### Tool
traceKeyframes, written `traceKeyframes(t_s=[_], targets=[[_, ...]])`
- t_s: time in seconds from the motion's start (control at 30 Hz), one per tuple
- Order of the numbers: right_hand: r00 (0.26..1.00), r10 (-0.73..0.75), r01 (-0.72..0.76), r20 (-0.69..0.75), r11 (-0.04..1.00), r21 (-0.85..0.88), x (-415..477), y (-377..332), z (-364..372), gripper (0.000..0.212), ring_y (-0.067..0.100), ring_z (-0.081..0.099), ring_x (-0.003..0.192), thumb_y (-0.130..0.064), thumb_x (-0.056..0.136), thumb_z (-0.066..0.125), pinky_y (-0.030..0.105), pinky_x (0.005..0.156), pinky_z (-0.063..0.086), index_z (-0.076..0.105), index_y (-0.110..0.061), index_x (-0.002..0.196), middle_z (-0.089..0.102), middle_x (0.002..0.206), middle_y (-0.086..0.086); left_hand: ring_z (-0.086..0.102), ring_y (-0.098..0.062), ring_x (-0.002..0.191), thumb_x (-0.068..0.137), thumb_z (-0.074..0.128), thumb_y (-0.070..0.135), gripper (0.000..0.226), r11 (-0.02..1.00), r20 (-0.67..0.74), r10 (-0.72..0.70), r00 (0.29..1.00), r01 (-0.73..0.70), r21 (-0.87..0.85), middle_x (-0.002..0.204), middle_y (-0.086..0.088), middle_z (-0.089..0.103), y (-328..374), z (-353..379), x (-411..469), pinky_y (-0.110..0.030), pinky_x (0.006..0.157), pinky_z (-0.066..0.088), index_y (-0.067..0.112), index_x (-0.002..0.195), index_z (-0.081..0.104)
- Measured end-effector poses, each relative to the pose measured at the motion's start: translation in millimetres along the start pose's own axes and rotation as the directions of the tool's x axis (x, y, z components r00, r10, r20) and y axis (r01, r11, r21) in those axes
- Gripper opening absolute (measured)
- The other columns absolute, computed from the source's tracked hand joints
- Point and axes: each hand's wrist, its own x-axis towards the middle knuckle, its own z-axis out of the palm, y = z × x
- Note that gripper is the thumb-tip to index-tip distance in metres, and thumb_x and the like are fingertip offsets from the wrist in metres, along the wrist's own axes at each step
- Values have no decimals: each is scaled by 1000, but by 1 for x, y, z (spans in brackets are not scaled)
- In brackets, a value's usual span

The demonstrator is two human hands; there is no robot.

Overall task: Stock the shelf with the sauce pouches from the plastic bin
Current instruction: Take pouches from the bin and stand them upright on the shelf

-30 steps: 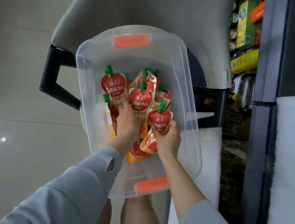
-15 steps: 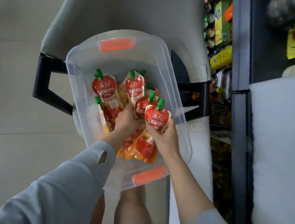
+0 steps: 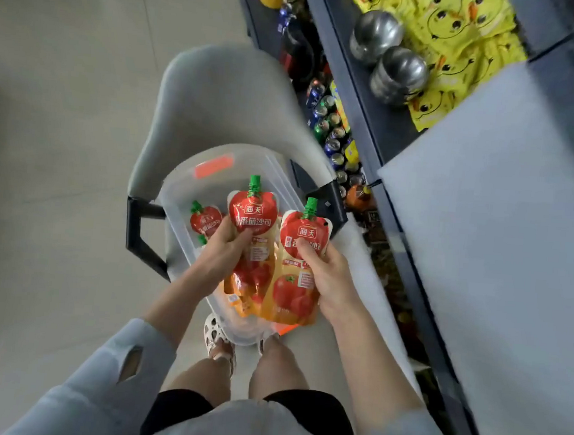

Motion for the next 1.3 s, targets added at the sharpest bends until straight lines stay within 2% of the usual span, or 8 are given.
traceKeyframes(t_s=[0.1, 0.27, 0.43, 0.7, 0.8, 0.93, 1.13, 1.3], targets=[[995, -75, 78, -63, 996, 47, -37, -29, -11, 30, 25, 74, 95, -31, 88, 72, 41, 84, 59, 68, -18, 115, 76, 103, 5, 63, -9, 90, 100, 49, 24, 22, 996, 69, 86, 994, -88, 16, 103, 6, 63, 32, 10, -26, -25, 72, 53, 23, 122, 47], [944, -240, 259, -228, 964, 60, -95, -70, -40, 18, 15, 75, 87, -26, 92, 69, 29, 70, 58, 68, -22, 109, 78, 94, -5, 70, -22, 95, 97, 55, 24, 15, 964, 168, 254, 953, -263, 34, 105, -3, 70, 79, 37, -56, -38, 79, 57, 26, 111, 57], [794, -407, 438, -452, 898, -39, -151, -107, -84, 12, 14, 74, 91, -27, 89, 73, 37, 81, 59, 69, -26, 101, 77, 97, -5, 67, -24, 91, 97, 53, 13, 15, 915, 293, 391, 872, -403, -22, 95, 1, 70, 130, 90, -78, -37, 79, 57, 26, 104, 57], [528, -528, 582, -666, 796, -170, -238, -165, -183, 10, 7, 73, 88, -22, 88, 74, 29, 76, 58, 69, -26, 96, 76, 94, -8, 69, -18, 90, 96, 57, 18, 18, 770, 537, 563, 628, -635, -65, 96, -2, 69, 204, 198, -126, -34, 73, 57, 11, 112, 56], [439, -553, 587, -709, 773, -239, -261, -183, -224, 14, 4, 72, 91, -24, 87, 74, 26, 77, 58, 69, -28, 99, 75, 98, -12, 69, -21, 98, 96, 56, 22, 24, 734, 611, 566, 554, -675, -69, 109, -6, 69, 227, 243, -141, -41, 81, 58, 16, 119, 55], [379, -593, 545, -711, 764, -346, -279, -205, -280, 13, -1, 69, 94, -27, 91, 70, 19, 77, 52, 69, -30, 104, 73, 102, -17, 69, -18, 98, 94, 60, 29, 30, 724, 610, 579, 541, -685, -80, 111, -1, 69, 247, 295, -150, -43, 85, 57, 20, 121, 53], [368, -599, 436, -711, 787, -437, -272, -222, -354, 13, 12, 66, 105, -25, 95, 65, 43, 94, 55, 66, -32, 106, 70, 106, -12, 68, -17, 100, 96, 56, 29, 34, 766, 569, 557, 605, -639, -72, 114, 3, 68, 262, 341, -154, -42, 87, 56, 21, 129, 52], [295, -582, 428, -758, 789, -440, -243, -226, -385, 16, 16, 68, 104, -22, 91, 71, 47, 93, 56, 68, -32, 102, 70, 104, -9, 68, -18, 101, 97, 55, 28, 34, 778, 549, 548, 631, -625, -57, 116, 2, 67, 264, 357, -154, -44, 89, 56, 19, 129, 50]])
